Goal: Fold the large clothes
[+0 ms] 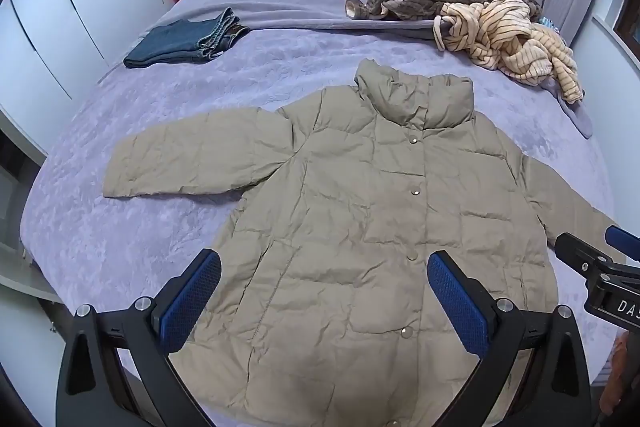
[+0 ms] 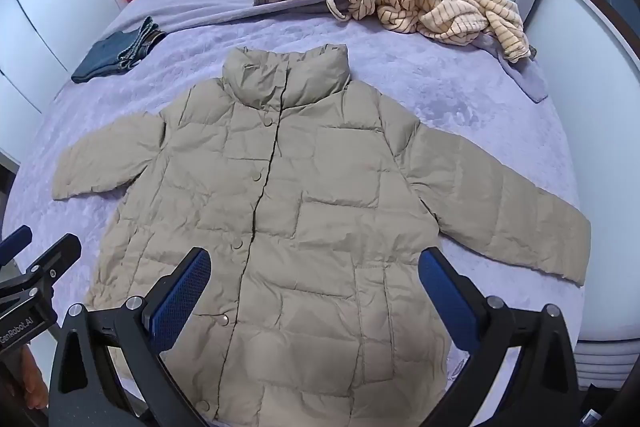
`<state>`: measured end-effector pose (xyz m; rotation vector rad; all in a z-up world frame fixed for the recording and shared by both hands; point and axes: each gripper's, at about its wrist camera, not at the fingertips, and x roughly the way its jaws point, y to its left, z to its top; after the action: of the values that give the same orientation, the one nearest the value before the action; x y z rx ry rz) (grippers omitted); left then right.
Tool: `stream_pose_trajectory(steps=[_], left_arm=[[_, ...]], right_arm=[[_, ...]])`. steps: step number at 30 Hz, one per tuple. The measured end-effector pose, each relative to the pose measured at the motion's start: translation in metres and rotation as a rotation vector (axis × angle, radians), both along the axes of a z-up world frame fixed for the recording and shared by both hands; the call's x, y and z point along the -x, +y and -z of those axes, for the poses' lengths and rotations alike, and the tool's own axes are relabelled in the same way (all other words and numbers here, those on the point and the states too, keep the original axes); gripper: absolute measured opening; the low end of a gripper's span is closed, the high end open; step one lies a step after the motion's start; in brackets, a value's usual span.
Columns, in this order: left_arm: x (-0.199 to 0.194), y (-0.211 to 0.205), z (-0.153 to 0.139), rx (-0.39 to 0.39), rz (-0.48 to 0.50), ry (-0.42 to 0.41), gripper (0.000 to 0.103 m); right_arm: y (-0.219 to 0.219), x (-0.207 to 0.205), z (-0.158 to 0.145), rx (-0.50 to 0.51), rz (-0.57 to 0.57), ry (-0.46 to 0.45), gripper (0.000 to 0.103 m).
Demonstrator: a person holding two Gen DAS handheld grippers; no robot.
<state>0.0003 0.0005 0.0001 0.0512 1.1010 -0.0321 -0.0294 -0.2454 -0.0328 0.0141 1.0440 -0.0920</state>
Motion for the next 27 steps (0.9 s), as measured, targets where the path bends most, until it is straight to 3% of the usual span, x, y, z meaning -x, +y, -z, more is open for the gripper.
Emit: stream_pose_trajectory(steps=[5,7,27], left_arm=[[0.0008,-0.0006,-0.0017,-0.001,0.005,-0.024,0.103],[-0.0014,-0.0027,0.0054,-0.003,0.006,0.040,0.103],[0.0038,-0.0061,0.0012,-0.002,0.004,0.037,0.103]], right_arm=[[-0.0024,0.0004,0.0004,-0.007,0.008,0.006,0.103],[-0.0033,0.0005,0.0007,-0.009,0.011,0.008,0.103],[-0.0062,0.0017,0.0025,-0.006,0.013,0.010,0.103]])
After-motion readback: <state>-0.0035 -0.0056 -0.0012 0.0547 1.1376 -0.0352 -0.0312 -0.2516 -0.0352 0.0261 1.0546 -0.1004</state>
